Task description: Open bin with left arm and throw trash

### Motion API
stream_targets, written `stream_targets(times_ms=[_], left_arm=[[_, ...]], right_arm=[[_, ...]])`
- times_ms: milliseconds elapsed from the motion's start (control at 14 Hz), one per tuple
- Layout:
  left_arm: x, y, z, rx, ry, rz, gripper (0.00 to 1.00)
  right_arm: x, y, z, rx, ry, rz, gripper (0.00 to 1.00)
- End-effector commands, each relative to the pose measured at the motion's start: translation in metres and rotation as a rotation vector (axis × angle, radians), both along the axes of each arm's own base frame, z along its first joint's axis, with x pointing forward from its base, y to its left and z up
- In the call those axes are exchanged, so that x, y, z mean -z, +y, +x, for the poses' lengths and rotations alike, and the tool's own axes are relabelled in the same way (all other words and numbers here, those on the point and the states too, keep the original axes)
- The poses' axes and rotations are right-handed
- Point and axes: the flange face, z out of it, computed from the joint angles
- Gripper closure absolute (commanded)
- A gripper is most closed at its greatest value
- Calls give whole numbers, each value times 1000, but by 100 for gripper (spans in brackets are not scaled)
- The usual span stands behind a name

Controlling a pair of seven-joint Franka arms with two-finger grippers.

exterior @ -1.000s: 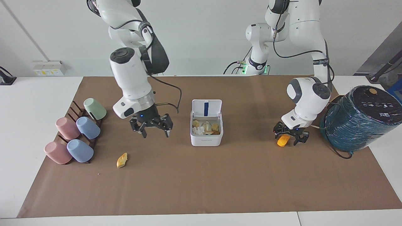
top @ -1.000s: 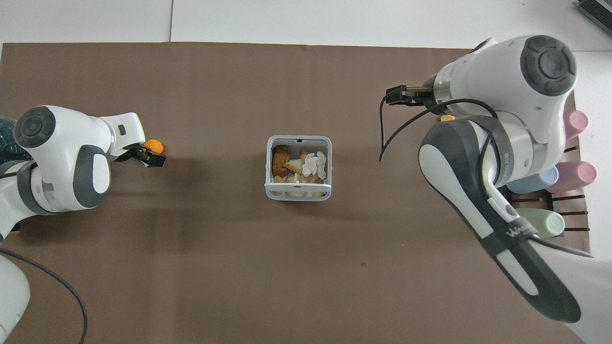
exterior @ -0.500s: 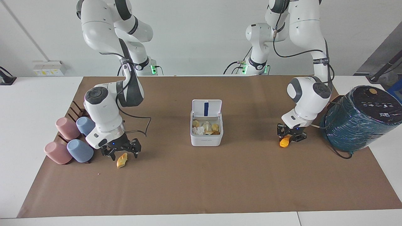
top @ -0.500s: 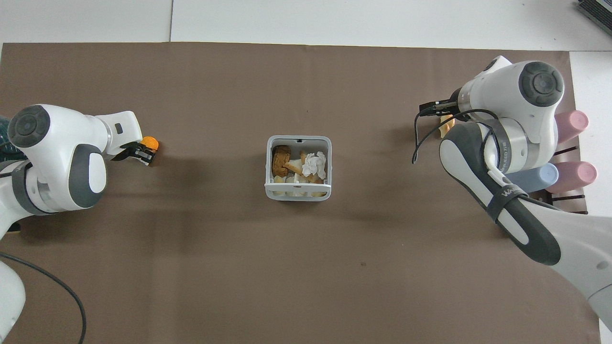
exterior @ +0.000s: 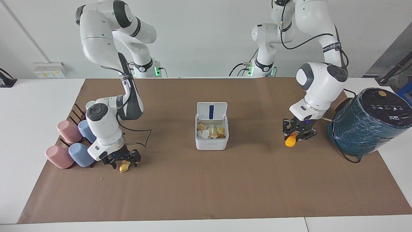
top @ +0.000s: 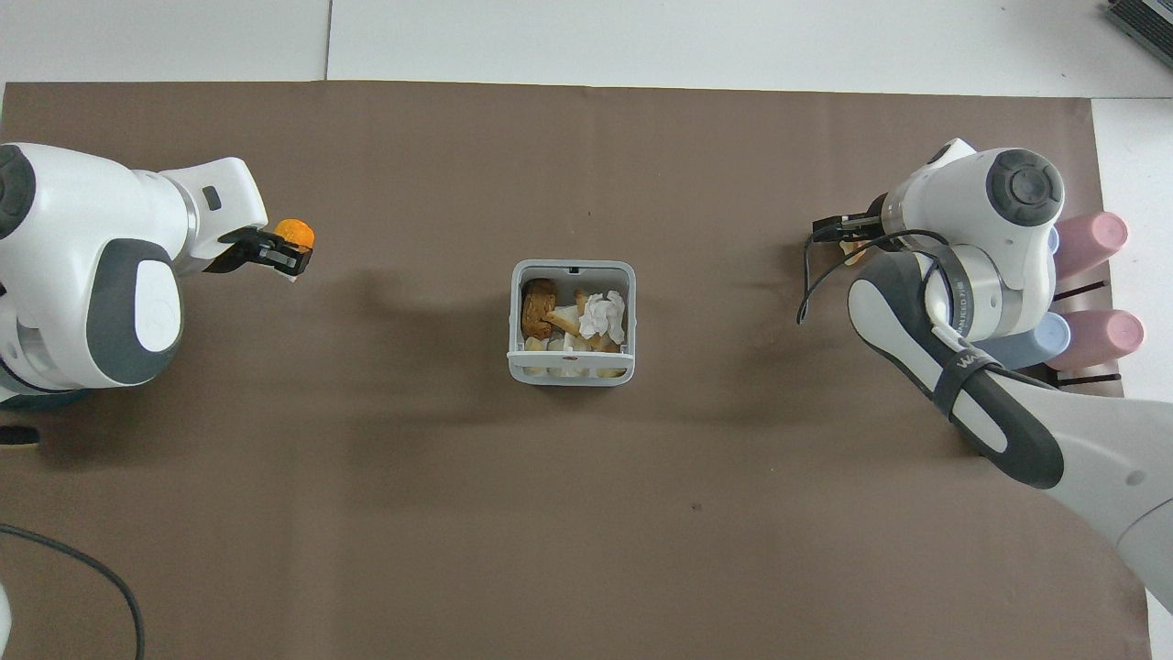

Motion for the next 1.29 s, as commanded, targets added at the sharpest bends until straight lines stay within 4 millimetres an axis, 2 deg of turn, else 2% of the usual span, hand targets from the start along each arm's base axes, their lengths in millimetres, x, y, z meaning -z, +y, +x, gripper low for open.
stream_targets(times_ms=[0,71,214,286,500,643,786,929,1000,1071,1143,1214], left_arm=[[-13,-49,1,37,-20,-22,100],[-16,-72,-2,53,-28,-30,100],[-17,-108,-13,46,-19,-45,100],[-17,-131,-22,41,-10,-56,100],[-24,-184,-42,57,-17,-85,100],[-23,-220,-58,97,-37,-105,100],[-23,-244,-71,134,-62,-119,100],[-23,-255,-79,158,-55,-116,100],[-24,-263,-85,178,-60,-116,73],[-24,-273,-91,200,-64,-117,19],[-24,-276,-94,210,-68,-114,0],[-24,-277,-93,211,-69,-110,0]], right_arm=[[0,-1,-10,-27,0,-16,12],[0,-2,-10,-25,0,-16,25],[-1,-5,-9,-14,5,-16,92],[-3,-4,-9,15,8,-10,100],[-9,-4,-5,50,16,-8,100],[-25,4,0,62,29,-12,100],[-63,15,1,110,32,-19,100],[-107,40,-5,139,39,-25,100],[-127,49,-10,156,35,-30,100],[-142,69,-18,158,40,-30,100],[-157,88,-23,159,36,-12,100],[-175,109,-24,168,27,31,100]])
